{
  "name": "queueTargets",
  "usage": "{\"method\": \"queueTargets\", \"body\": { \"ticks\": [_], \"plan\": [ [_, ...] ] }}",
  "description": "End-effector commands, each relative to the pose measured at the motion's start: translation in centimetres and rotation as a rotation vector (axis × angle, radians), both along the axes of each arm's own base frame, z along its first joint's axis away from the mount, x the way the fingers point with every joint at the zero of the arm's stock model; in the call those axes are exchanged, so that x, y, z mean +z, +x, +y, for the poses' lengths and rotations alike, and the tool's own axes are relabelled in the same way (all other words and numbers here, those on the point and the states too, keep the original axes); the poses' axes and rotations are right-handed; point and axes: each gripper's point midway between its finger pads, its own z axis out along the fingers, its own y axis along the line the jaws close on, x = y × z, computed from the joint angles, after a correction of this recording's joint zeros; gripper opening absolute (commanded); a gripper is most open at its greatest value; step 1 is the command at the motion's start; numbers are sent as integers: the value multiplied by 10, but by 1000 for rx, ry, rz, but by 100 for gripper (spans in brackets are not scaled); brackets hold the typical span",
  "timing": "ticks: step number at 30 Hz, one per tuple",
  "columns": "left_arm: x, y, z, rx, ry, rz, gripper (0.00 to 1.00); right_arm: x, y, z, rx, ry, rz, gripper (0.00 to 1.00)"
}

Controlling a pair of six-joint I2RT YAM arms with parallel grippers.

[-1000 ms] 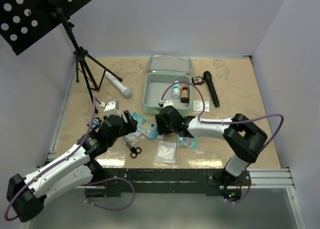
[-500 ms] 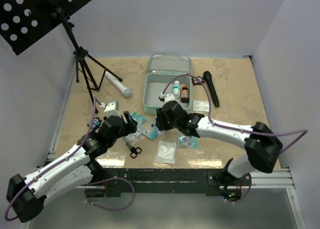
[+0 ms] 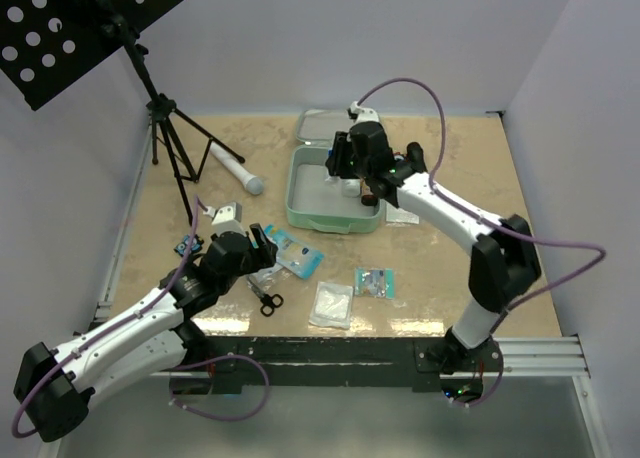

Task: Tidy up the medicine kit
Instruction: Place the medical item at the medicine box.

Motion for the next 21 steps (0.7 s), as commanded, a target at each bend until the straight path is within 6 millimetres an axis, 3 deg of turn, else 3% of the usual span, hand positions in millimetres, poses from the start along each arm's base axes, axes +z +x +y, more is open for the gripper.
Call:
{"method": "queueTargets", "body": {
  "ticks": [1, 9, 21],
  "plan": [
    [9, 4, 1, 4, -3, -36, 72, -19, 22, 33, 56, 22, 30, 37],
    [4, 2, 5, 9, 10, -20, 72, -65, 62, 60, 43, -1, 83, 36],
    [-2, 0, 5, 12, 11, -6, 72, -108, 90, 69, 11, -67, 108, 36]
  ]
}}
